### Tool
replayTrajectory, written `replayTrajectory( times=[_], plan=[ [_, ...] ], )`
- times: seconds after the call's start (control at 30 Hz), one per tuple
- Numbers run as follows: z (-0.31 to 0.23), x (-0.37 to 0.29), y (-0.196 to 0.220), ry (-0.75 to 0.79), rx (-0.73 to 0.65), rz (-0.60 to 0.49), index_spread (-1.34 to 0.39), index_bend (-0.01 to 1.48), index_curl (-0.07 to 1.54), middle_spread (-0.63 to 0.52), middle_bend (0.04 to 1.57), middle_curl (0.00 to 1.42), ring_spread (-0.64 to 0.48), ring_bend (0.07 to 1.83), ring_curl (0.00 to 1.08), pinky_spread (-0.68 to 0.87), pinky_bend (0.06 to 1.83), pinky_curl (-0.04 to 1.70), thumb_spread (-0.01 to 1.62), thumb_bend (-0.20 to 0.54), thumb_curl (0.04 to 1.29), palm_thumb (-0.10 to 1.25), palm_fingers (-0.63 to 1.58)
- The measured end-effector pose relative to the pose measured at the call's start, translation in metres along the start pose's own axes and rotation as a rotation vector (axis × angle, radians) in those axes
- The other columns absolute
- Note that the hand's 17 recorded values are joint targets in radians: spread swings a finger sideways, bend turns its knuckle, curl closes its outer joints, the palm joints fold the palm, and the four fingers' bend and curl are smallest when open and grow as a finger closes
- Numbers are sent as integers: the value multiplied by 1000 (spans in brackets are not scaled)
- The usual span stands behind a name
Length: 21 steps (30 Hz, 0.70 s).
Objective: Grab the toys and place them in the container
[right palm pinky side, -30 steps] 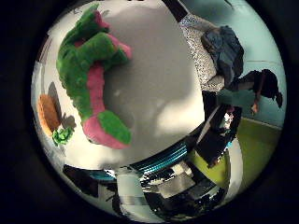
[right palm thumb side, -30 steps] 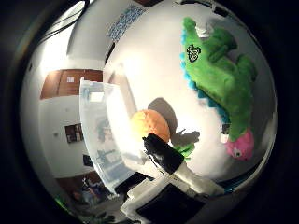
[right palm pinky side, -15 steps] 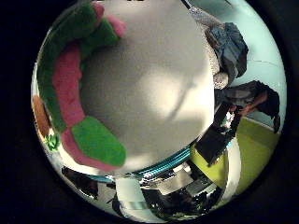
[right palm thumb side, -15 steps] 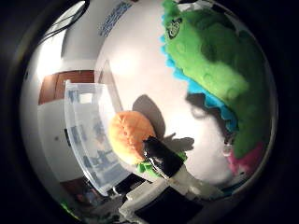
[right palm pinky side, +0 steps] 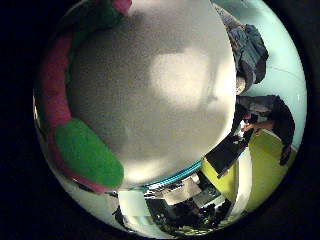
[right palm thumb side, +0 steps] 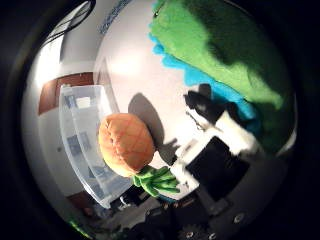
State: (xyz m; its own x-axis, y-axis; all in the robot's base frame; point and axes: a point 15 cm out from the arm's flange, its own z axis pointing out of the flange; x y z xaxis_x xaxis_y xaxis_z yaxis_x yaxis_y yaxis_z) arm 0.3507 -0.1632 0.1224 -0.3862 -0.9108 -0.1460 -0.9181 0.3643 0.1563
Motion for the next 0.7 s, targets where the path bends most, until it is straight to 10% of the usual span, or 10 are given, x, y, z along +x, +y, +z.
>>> replayTrajectory(
  times=[0.17, 0.43, 0.7],
  plan=[
    [-6, -2, 1, 9, 6, -15, -429, 345, 411, -324, 813, 656, -361, 1068, 470, -460, 910, 356, 962, -23, 464, 870, 1064],
    [-37, -5, 2, 46, 63, -64, -417, 771, 736, -293, 1040, 844, -303, 1233, 611, -367, 1202, 577, 1098, -1, 466, 887, 1137],
    [-92, -17, 22, 52, 129, -91, -374, 885, 889, -263, 1143, 946, -269, 1327, 713, -281, 1302, 731, 1098, -10, 538, 985, 1008]
  ],
)
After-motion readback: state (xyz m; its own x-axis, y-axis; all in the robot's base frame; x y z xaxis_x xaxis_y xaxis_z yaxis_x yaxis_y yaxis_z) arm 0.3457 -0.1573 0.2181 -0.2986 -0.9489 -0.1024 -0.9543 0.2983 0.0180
